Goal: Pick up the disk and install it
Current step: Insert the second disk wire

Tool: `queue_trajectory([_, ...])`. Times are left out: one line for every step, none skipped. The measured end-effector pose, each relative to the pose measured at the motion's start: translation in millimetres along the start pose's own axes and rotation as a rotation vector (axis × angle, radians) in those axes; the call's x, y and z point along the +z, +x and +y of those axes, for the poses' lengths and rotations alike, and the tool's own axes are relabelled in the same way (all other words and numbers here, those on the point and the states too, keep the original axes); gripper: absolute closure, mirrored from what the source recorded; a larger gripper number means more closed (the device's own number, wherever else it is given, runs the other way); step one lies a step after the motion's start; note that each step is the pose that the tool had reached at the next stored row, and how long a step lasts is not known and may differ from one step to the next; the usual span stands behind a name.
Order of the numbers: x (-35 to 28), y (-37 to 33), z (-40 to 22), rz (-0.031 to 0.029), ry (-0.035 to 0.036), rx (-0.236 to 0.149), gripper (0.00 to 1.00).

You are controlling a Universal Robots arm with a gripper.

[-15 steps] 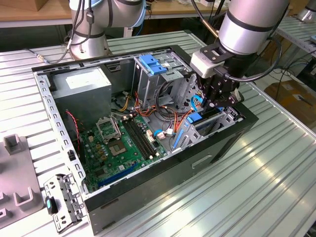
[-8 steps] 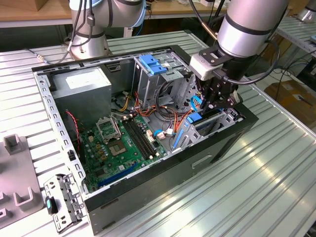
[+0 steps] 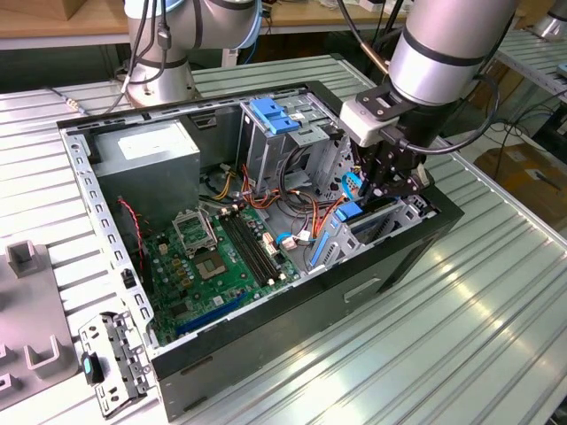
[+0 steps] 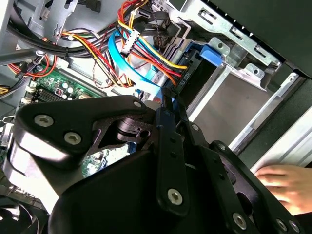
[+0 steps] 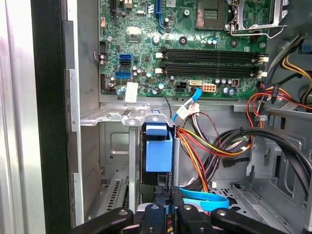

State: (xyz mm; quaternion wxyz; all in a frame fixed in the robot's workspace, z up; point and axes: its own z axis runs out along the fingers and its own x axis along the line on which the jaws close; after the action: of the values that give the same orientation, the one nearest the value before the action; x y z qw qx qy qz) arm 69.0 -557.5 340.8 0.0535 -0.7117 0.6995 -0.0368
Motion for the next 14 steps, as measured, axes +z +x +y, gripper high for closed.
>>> queue_trajectory([-0.7,0.0,-0.1,0.0,0.0,0.0,0.83])
queue_trajectory([-2.2,-0.1,-0.3,-0.0003,0.0001,0.0,0.83])
queue_trajectory([-5.0,-0.1,-0.6,-0.0003,0.0001,0.0,0.83])
queue_trajectory([-8.5,-0.2,-1.1,-0.0005,0.0001,0.0,0.76])
queue_trajectory([-12.0,-0.3,-1.5,-0.0006,0.0001,0.0,0.76])
queue_trajectory([-14.8,-0.3,-1.9,-0.0007,0.0001,0.0,0.76])
queue_trajectory([-15.8,-0.4,-2.0,-0.0007,0.0001,0.0,0.76])
queue_trajectory([-15.7,-0.4,-2.0,-0.0008,0.0001,0.0,0.76])
queue_trajectory([-15.8,-0.4,-2.0,-0.0007,0.0,0.0,0.76])
queue_trajectory([-15.8,-0.4,-2.0,-0.0008,0.0001,0.0,0.78])
queue_trajectory([-15.8,-0.4,-2.0,-0.0007,0.0001,0.0,0.84])
queue_trajectory([-15.8,-0.4,-2.0,-0.0007,0.0,0.0,0.89])
queue_trajectory([-15.8,-0.4,-2.0,-0.0007,0.0001,0.0,0.89])
queue_trajectory([-15.8,-0.4,-2.0,-0.0008,0.0001,0.0,0.89])
